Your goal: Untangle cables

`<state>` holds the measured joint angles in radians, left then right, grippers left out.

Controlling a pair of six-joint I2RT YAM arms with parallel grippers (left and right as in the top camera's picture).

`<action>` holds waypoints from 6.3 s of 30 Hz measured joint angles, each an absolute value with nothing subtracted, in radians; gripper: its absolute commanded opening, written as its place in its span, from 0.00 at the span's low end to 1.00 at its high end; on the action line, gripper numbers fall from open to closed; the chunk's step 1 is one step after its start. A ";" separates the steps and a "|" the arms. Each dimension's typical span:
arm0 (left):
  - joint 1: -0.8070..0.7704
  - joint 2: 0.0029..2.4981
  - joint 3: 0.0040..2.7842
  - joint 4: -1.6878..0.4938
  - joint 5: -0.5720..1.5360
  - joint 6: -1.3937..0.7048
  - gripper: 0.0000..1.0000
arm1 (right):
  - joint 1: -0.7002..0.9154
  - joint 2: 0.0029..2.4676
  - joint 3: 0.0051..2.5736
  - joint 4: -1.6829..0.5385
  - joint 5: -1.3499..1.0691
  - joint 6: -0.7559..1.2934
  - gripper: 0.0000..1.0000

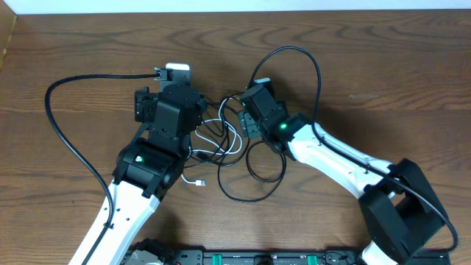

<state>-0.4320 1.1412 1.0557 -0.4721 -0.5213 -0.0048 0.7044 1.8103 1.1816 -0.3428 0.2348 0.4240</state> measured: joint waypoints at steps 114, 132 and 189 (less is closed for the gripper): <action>-0.402 1.792 1.056 -0.048 0.387 0.712 0.08 | 0.518 1.133 1.571 -0.887 0.546 0.157 0.02; -0.033 1.006 1.059 -0.136 0.111 0.695 0.08 | 0.268 1.204 1.571 -1.039 0.937 0.340 0.02; 0.039 0.939 1.059 0.171 0.782 0.314 0.07 | 0.208 1.739 1.534 -1.102 -0.366 -0.202 0.99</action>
